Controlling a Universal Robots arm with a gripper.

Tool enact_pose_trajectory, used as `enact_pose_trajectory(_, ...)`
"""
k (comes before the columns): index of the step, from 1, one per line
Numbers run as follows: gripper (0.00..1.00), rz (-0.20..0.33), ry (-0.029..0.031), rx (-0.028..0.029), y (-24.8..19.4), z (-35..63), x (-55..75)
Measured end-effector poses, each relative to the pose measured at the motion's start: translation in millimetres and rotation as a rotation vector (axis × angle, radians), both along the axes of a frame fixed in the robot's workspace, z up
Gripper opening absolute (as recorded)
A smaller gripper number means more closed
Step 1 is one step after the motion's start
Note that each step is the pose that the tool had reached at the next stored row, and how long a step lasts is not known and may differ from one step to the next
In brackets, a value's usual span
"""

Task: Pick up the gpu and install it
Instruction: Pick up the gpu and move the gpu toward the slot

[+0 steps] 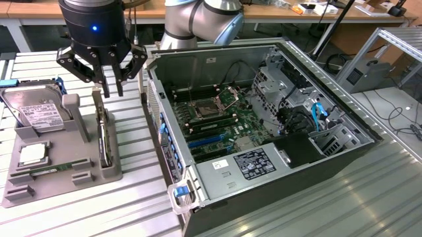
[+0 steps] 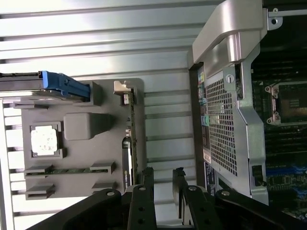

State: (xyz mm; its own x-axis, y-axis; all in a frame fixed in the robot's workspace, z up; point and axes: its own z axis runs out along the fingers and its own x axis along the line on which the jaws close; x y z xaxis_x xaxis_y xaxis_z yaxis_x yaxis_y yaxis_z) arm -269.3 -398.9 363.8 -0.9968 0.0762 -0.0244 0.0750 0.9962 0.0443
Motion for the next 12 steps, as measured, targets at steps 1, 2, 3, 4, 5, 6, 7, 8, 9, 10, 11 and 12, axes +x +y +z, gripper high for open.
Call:
enact_pose_trajectory(1,0.3,0.0,-0.0001,0.0001,0.0,-0.4,0.0)
enact_pose_trajectory(2,0.3,0.0,0.0,0.0,0.0,-0.7,0.0)
enact_pose_trajectory(3,0.3,0.0,0.0,0.0,0.0,-1.0,0.0)
enact_pose_trajectory(4,0.3,0.0,0.0,0.0,0.0,-1.3,0.0)
enact_pose_trajectory(5,0.3,0.0,0.0,0.0,0.0,-1.8,0.0)
enact_pose_trajectory(6,0.3,0.0,0.0,0.0,0.0,-2.6,0.0)
enact_pose_trajectory(7,0.3,0.0,0.0001,0.0,0.0,-3.0,0.0)
enact_pose_trajectory(8,0.3,0.0,0.0,0.0,0.0,-3.3,0.0)
enact_pose_trajectory(9,0.3,0.0,0.0,0.0,0.0,-3.6,0.0)
enact_pose_trajectory(10,0.3,0.0,0.0,0.0,0.0,-3.8,0.0)
enact_pose_trajectory(11,0.3,0.0,0.0,0.0,0.0,-4.2,0.0)
enact_pose_trajectory(12,0.3,0.0,-0.0001,0.0001,0.0,-4.6,0.0)
